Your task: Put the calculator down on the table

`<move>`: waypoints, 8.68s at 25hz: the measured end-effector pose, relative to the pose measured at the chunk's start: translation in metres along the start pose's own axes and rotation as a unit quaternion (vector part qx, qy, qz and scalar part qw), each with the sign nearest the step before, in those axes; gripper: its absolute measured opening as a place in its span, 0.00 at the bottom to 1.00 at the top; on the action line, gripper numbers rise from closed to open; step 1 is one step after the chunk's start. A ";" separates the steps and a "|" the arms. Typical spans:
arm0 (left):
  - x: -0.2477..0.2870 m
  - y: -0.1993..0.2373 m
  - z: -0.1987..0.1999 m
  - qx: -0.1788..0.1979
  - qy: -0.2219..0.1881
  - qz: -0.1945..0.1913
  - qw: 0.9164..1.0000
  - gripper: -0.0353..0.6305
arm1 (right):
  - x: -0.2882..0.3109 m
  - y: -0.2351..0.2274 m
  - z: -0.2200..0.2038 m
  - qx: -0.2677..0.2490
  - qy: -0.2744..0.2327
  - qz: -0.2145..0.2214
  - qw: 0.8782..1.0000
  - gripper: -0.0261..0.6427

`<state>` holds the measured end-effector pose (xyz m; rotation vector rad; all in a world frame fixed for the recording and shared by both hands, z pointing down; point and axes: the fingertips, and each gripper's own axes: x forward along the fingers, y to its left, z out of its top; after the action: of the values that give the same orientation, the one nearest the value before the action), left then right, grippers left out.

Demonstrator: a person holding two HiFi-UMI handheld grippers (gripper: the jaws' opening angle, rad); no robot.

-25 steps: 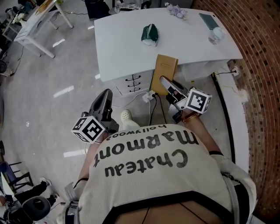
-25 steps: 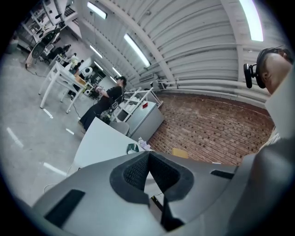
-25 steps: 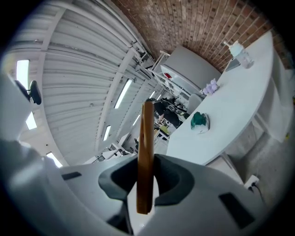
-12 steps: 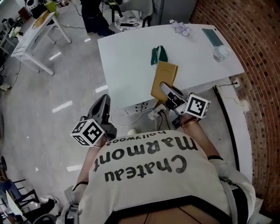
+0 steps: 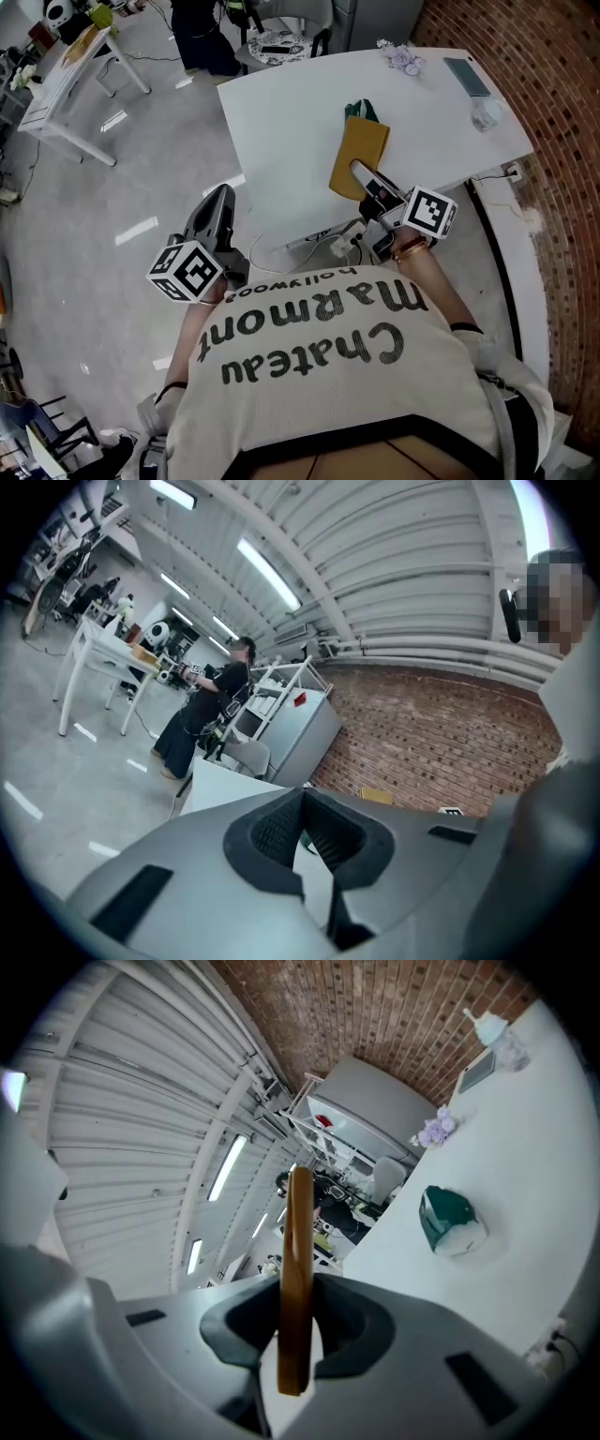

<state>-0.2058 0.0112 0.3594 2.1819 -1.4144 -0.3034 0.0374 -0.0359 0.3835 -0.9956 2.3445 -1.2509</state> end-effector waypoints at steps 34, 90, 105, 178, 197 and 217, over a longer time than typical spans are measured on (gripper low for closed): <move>0.118 0.059 0.044 -0.036 -0.030 0.022 0.999 0.06 | 0.122 -0.068 0.133 -0.005 0.018 -0.034 0.999 0.18; 0.258 0.117 -0.029 -0.077 0.056 0.130 0.987 0.06 | 0.267 -0.361 0.176 0.031 0.241 -0.140 0.960 0.18; 0.250 0.121 -0.031 -0.082 0.049 0.139 0.986 0.06 | 0.265 -0.375 0.173 -0.032 0.269 -0.178 0.946 0.23; 0.160 0.095 -0.007 -0.047 0.027 0.158 0.986 0.06 | 0.231 -0.388 0.187 -0.141 0.233 -0.299 0.914 0.37; 0.132 0.099 0.017 -0.031 0.078 0.048 0.995 0.06 | 0.067 -0.300 0.112 0.055 0.003 -0.341 0.938 0.04; 0.068 0.123 0.050 -0.009 0.080 -0.038 0.996 0.06 | 0.146 -0.013 0.020 0.048 -0.105 -0.129 0.985 0.04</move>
<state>-0.2948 -0.1045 0.3891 2.1966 -1.2393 -0.1643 -0.0501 -0.1547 0.3906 -1.3593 2.0256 -1.2653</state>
